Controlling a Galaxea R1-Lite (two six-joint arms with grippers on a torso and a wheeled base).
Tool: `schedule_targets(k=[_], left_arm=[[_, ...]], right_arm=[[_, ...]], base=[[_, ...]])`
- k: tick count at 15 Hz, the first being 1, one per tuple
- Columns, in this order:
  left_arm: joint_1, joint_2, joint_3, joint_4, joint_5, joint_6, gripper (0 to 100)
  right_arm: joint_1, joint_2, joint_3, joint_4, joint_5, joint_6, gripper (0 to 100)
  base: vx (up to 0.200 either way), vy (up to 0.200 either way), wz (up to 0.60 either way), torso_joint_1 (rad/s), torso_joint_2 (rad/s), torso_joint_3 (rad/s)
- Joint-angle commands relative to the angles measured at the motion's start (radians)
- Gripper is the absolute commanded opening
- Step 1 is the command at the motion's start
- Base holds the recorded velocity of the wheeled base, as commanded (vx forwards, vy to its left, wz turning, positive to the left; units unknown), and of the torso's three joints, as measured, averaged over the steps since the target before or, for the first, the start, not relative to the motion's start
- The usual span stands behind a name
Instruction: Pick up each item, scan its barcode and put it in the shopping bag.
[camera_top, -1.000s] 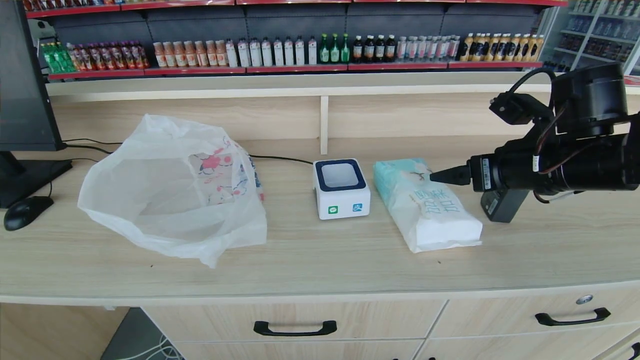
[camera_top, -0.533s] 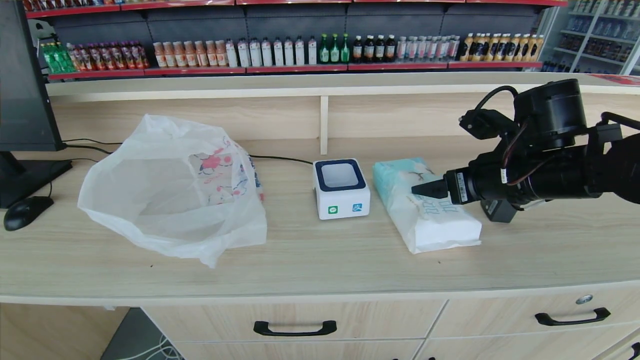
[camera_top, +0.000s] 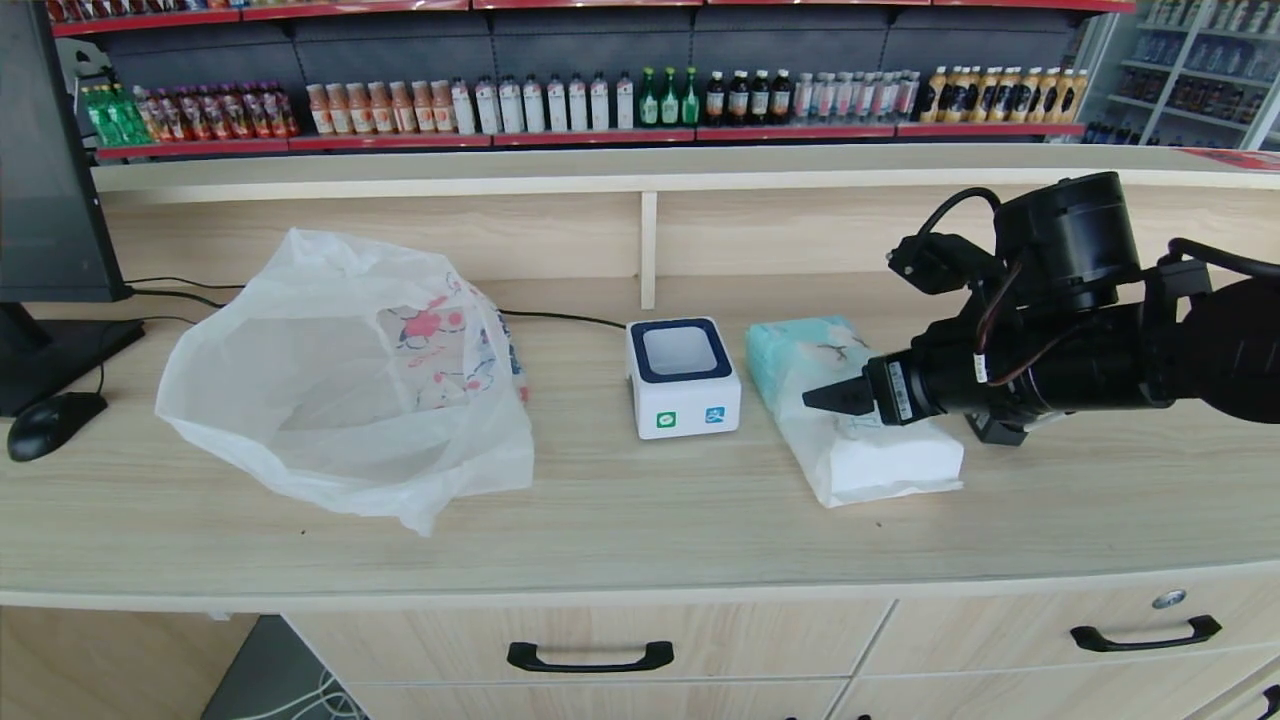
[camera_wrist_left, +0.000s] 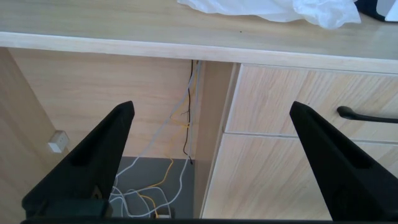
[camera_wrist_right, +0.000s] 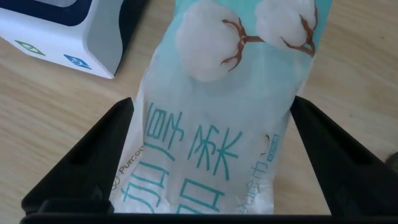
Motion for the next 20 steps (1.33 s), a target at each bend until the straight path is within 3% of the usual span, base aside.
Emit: schedule_targets(k=[1, 7, 10, 16, 17, 20], left_arm=[[0.000, 0.000, 0.000, 0.000, 0.000, 0.000, 100], [0.000, 0.000, 0.000, 0.000, 0.000, 0.000, 100], [0.000, 0.000, 0.000, 0.000, 0.000, 0.000, 100], [0.000, 0.000, 0.000, 0.000, 0.000, 0.000, 100], [0.000, 0.000, 0.000, 0.000, 0.000, 0.000, 100], [0.000, 0.000, 0.000, 0.000, 0.000, 0.000, 100]], right_arm=[[0.017, 0.005, 0.003, -0.001, -0.009, 0.001, 100], [-0.037, 0.044, 0.034, -0.009, -0.011, 0.027, 100], [-0.020, 0.065, 0.009, -0.012, -0.011, 0.098, 100], [0.005, 0.082, 0.009, -0.009, -0.031, 0.110, 100], [0.005, 0.082, 0.005, -0.010, -0.040, 0.124, 0], [0.014, 0.054, 0.012, -0.015, -0.065, 0.125, 0]], base=[[0.000, 0.000, 0.00, 0.000, 0.00, 0.000], [0.000, 0.000, 0.00, 0.000, 0.00, 0.000], [0.000, 0.000, 0.00, 0.000, 0.00, 0.000], [0.000, 0.000, 0.00, 0.000, 0.00, 0.000], [0.000, 0.000, 0.00, 0.000, 0.00, 0.000], [0.000, 0.000, 0.00, 0.000, 0.00, 0.000]])
